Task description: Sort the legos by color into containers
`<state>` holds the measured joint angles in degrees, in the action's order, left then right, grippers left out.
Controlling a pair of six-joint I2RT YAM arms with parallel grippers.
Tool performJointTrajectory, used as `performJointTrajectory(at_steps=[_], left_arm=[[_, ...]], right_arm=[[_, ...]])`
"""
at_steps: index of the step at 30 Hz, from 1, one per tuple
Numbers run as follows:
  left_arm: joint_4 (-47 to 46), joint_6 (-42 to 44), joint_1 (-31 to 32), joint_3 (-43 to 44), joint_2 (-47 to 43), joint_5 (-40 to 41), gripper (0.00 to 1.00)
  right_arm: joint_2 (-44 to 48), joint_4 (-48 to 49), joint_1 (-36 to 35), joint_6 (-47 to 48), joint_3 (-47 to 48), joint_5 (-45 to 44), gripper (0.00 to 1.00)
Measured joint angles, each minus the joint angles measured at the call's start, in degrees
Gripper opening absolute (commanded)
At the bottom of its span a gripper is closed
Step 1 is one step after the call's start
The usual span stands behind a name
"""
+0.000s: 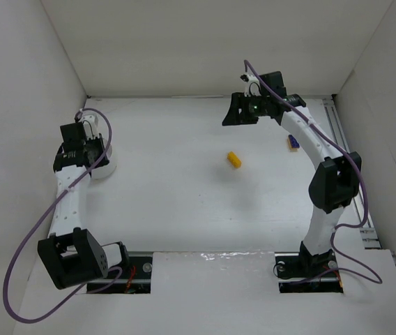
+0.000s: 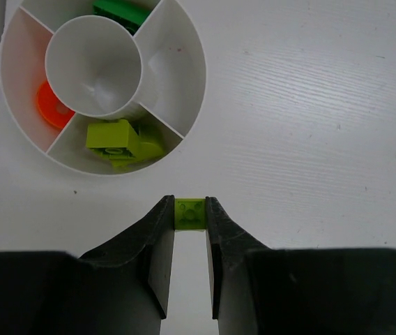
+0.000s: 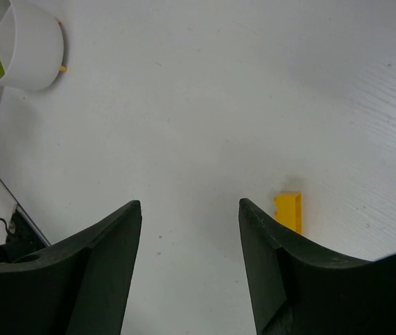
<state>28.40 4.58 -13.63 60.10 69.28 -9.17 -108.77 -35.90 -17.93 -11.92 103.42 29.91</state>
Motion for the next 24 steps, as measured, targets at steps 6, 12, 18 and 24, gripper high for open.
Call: performJointTrajectory(at_steps=[6,12,18,24], left_arm=[[-0.35,-2.6,-0.33,1.16,2.32,2.58,0.0],[-0.5,-3.74,-2.25,3.02,5.99,3.85,0.0],[-0.7,-4.66,-2.99,5.07,8.85,4.79,0.0],[-1.11,-5.01,-3.02,6.45,10.54,5.31,0.0]], right_arm=[[-0.11,-0.59,0.0,0.13,0.52,0.02,0.63],[-0.26,-0.83,0.0,0.15,0.79,0.02,0.63],[-0.9,-1.05,0.0,0.15,0.79,0.02,0.63],[-1.44,-1.25,0.0,0.15,1.14,0.02,0.63]])
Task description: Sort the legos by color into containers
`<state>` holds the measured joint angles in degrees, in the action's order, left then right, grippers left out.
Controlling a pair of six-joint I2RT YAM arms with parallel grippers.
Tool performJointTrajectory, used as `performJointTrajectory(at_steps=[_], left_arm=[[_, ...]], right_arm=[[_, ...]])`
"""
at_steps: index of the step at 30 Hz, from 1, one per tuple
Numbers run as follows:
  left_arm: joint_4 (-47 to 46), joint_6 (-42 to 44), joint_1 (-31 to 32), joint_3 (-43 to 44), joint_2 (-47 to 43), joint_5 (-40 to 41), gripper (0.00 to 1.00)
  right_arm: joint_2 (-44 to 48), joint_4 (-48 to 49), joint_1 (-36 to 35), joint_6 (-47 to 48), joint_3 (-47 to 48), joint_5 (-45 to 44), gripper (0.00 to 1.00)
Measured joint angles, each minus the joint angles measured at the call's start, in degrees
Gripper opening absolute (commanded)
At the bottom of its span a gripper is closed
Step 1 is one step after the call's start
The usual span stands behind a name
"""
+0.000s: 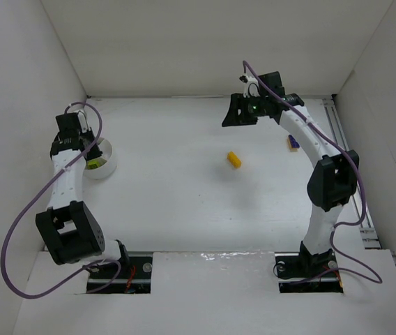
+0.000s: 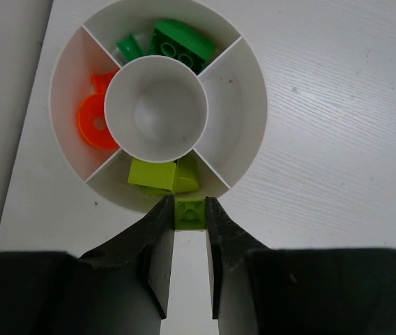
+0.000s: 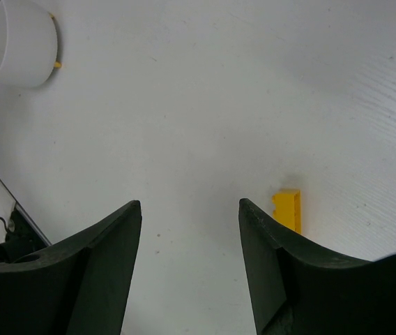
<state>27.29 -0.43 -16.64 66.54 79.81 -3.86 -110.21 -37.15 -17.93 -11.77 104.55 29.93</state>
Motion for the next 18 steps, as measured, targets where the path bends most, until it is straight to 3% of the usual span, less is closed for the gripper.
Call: performJointTrajectory(at_steps=[18], left_arm=[[-0.37,-0.63,-1.11,0.7,2.32,1.64,0.0]], right_arm=[[-0.85,-0.42,0.0,0.0,0.83,-0.02,0.63]])
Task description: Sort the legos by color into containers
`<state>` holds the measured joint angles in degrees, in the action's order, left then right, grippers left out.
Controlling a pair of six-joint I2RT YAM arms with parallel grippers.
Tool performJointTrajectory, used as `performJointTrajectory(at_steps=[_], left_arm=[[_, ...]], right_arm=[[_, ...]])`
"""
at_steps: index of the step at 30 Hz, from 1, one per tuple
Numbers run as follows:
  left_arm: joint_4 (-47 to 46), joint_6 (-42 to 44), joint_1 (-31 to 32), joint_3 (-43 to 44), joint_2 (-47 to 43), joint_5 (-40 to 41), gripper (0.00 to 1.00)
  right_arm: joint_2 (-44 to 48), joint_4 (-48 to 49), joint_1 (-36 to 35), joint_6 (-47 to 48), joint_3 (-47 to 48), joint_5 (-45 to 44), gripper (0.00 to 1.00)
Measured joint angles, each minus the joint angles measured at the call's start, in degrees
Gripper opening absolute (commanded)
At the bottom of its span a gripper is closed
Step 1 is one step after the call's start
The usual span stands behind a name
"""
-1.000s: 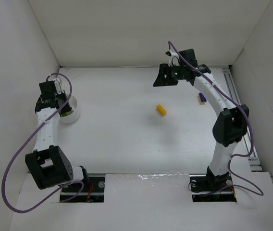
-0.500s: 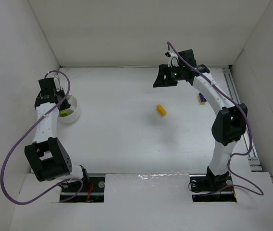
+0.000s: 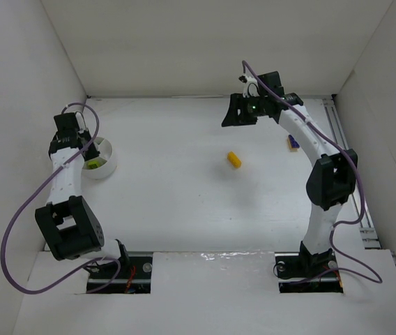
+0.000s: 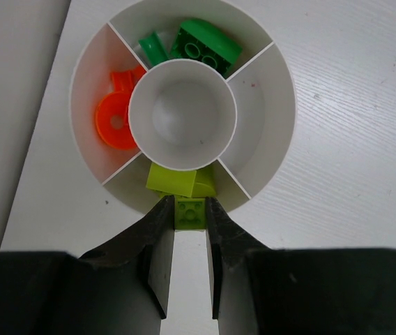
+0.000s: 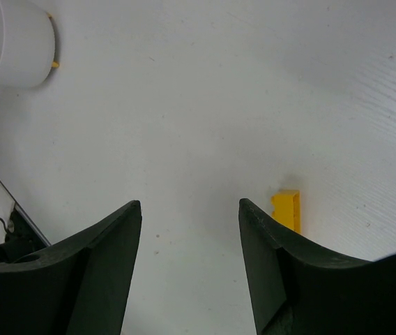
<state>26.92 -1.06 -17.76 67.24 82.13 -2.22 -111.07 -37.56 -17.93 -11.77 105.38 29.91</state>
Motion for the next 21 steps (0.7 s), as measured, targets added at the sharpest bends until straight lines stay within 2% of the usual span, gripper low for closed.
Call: performJointTrajectory(at_steps=[15,18,21], left_arm=[[0.44,-0.09,-0.72,0.0,1.64,0.83,0.02],[0.55,-0.09,-0.72,0.0,1.7,0.85,0.07],[0.63,-0.09,-0.72,0.0,1.81,0.85,0.2]], right_arm=[[-0.09,-0.24,0.0,0.0,0.02,-0.15,0.63],[-0.26,-0.28,0.0,0.0,0.2,-0.15,0.63],[-0.68,-0.35,0.0,0.0,0.68,-0.15,0.63]])
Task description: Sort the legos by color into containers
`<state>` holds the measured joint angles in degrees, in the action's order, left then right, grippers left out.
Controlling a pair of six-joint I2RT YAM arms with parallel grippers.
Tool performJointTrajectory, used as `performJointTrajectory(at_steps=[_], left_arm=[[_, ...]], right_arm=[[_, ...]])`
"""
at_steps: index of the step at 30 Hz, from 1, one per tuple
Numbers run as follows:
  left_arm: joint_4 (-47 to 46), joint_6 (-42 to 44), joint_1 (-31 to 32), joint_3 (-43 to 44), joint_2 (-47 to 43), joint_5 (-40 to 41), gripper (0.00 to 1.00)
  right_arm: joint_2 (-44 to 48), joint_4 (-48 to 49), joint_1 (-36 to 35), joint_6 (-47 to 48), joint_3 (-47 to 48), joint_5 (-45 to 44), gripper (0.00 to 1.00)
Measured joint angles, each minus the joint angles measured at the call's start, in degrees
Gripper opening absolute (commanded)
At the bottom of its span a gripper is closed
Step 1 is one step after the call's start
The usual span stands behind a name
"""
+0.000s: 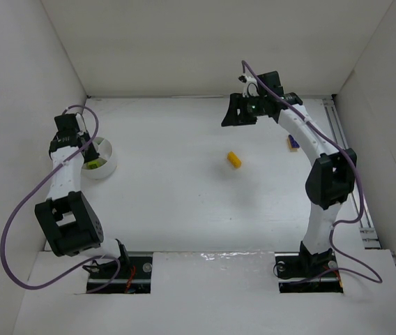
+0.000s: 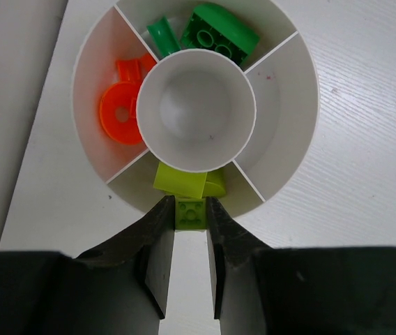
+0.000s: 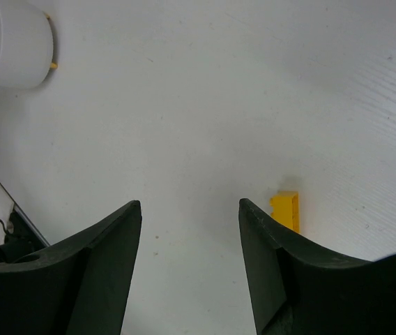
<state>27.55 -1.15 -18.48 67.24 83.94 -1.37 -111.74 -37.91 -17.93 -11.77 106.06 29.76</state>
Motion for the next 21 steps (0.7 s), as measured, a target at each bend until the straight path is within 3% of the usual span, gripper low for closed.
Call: performJointTrajectory(at_steps=[5,9,21], left_arm=[[0.13,-0.17,0.0,-0.02,0.02,0.07,0.39],[0.13,-0.26,-0.02,-0.02,0.04,0.13,0.45],[-2.12,0.07,-0.02,-2.03,-3.08,-3.82,0.44]], right_arm=[[-0.15,-0.11,0.0,0.0,0.09,0.0,0.63],[-0.15,-0.28,0.0,0.0,0.09,0.0,0.63],[-0.15,-0.31,0.0,0.0,0.07,-0.31,0.63]])
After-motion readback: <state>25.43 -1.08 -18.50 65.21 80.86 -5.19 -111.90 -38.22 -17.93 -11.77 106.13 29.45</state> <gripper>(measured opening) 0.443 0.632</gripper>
